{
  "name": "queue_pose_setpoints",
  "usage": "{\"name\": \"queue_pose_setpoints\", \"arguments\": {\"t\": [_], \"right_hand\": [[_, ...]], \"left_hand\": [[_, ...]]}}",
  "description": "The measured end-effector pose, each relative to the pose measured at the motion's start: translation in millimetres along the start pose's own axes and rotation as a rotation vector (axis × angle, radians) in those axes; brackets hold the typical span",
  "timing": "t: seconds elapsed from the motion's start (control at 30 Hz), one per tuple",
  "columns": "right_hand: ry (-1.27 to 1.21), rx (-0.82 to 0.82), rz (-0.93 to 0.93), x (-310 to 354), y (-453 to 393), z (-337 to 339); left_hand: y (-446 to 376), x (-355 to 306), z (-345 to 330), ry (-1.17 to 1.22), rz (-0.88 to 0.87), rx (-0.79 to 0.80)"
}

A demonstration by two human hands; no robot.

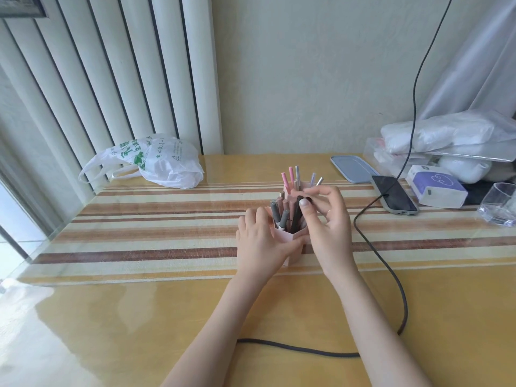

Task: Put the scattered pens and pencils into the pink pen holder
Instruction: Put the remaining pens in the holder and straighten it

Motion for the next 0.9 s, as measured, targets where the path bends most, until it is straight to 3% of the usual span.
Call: {"name": "queue_pose_setpoints", "arguments": {"t": [0.07,0.2,0.27,0.43,0.63,0.77,0.9], "right_hand": [[0.082,-0.018,0.023,0.4,-7.9,1.8],[0.49,-0.058,0.197,-8.1,-19.9,-0.7],[0.549,-0.045,0.236,-14.2,-15.2,-3.1],[0.307,-0.257,0.071,-16.5,11.8,1.3],[0.063,-0.33,-0.213,-22.2,2.1,13.3],[-0.006,-0.187,-0.442,-35.8,-8.1,18.3],[0.009,-0.186,-0.406,-33.9,-4.1,17.2]], "left_hand": [[1.4,-1.4,-2.5,-0.034,-0.002,-0.03],[6.5,-6.6,-5.6,-0.168,0.007,-0.116],[7.5,-7.1,-5.9,-0.205,-0.031,-0.151],[3.8,1.4,0.5,-0.261,-0.05,0.029],[0.3,2.4,3.4,-0.113,-0.073,0.137],[-5.9,10.6,11.2,0.201,-0.063,0.32],[-11.0,20.7,16.6,0.259,-0.04,0.367]]}}
Point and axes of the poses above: each hand's wrist, its own y-axis away from the middle knuckle, its own z-axis out of the back of the hand, x = y × z, the point moved 1 cm from there along -y, towards the middle knuckle, and after that the axes turned 1 degree about x, right-handed, at the moved point
